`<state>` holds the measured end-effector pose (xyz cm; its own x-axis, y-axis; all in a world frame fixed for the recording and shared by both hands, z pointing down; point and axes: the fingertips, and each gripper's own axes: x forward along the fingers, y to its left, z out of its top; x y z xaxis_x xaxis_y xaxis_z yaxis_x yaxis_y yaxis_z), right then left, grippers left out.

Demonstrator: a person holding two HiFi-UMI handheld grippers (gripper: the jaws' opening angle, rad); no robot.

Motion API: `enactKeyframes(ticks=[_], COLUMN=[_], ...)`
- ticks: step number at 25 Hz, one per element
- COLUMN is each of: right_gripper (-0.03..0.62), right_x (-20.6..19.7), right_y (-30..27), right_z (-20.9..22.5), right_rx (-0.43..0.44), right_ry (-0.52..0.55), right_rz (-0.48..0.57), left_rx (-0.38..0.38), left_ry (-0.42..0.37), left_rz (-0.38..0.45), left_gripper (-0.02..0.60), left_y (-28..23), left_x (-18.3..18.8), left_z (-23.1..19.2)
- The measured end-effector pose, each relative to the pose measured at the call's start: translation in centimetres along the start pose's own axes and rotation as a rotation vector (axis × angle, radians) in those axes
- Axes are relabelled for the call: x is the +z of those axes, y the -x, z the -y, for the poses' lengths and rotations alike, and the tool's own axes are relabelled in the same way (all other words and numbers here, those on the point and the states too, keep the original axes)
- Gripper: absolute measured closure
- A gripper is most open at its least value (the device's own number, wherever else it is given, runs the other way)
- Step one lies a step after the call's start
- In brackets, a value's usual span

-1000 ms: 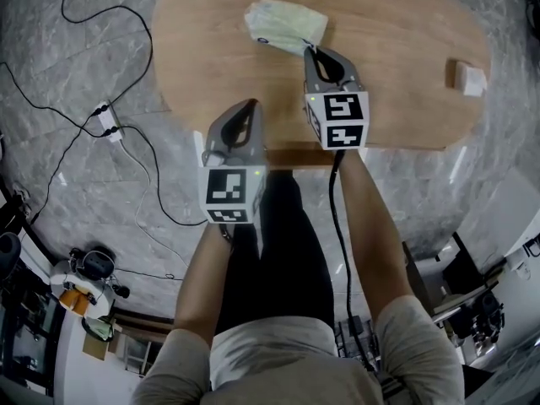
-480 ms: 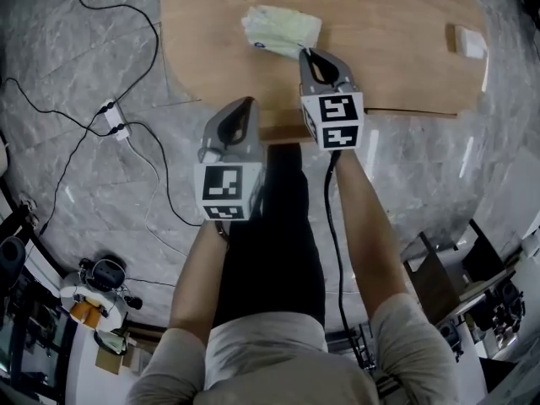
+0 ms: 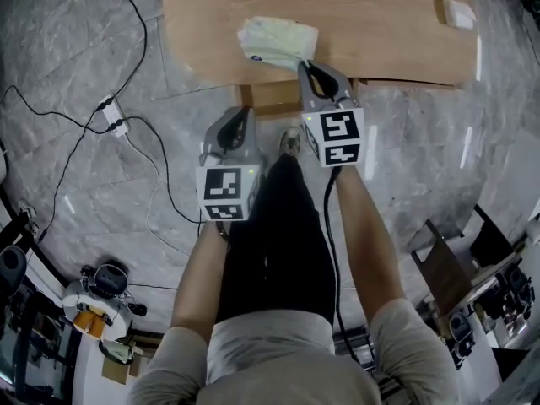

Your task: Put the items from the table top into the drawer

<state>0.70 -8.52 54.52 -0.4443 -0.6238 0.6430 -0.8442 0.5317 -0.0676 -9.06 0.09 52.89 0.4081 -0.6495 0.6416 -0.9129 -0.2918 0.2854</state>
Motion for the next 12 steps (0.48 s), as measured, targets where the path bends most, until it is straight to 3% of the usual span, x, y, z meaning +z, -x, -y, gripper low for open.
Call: enactKeyframes(ticks=[12], right_gripper=[0.583], right_x=[-5.3], right_y=[5.8], right_z=[0.1], right_rx=[0.044], right_ry=[-0.012], right_rz=[-0.066], left_rx=[0.030], left_ry=[0.079], left_rz=[-0.009], left_gripper=[0.563], left_y=[-0.6], left_x=[-2.6], left_z=[3.2])
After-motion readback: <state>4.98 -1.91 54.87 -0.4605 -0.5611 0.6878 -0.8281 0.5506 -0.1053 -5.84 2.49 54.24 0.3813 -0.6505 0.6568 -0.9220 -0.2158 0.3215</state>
